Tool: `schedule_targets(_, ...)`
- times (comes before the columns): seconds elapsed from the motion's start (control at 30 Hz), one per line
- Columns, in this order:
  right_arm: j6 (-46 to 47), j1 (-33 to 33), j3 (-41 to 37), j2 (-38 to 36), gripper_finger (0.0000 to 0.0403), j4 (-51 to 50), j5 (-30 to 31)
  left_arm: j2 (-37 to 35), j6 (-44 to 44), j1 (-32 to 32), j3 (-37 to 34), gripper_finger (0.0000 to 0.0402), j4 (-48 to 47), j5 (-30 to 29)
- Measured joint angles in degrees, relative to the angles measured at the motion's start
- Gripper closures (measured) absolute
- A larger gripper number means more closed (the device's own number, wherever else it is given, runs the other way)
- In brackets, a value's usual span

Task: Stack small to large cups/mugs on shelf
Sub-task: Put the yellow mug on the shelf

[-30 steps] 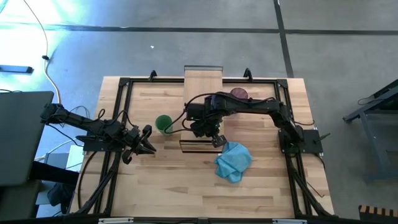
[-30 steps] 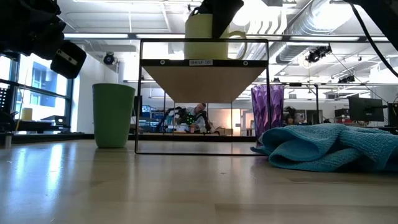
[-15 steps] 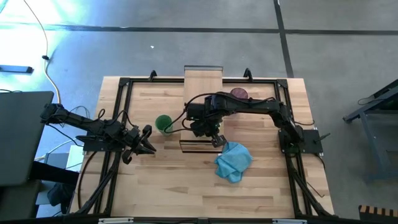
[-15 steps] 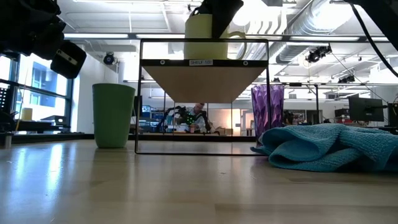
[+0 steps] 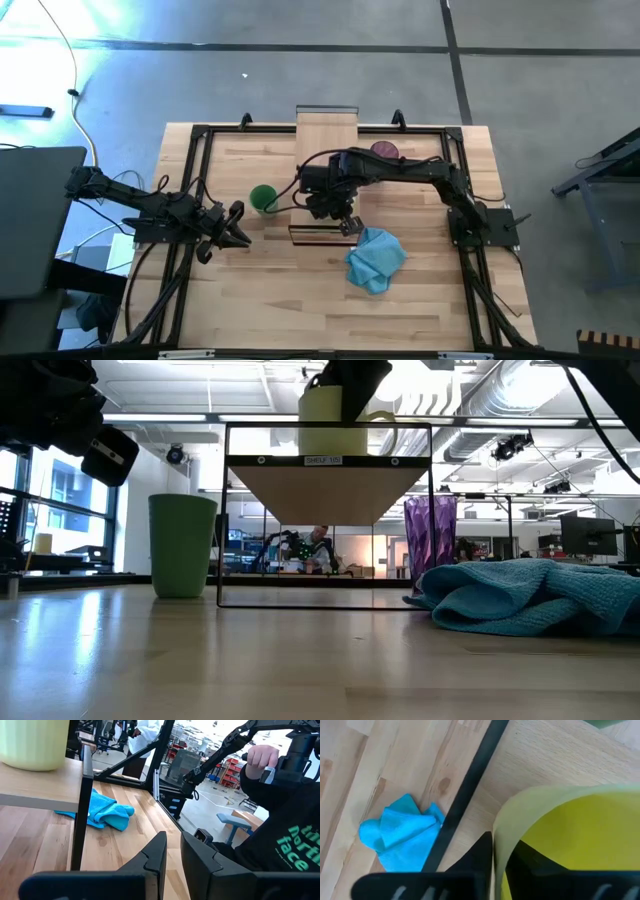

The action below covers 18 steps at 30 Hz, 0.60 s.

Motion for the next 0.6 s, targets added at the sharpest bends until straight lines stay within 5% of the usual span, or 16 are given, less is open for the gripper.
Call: schedule_targets(0.6, -0.6, 0.7, 0.0, 0.0, 0.0345, 0.0, 0.1, 0.0, 0.0, 0.0, 0.0, 0.0355, 0.0, 0.0)
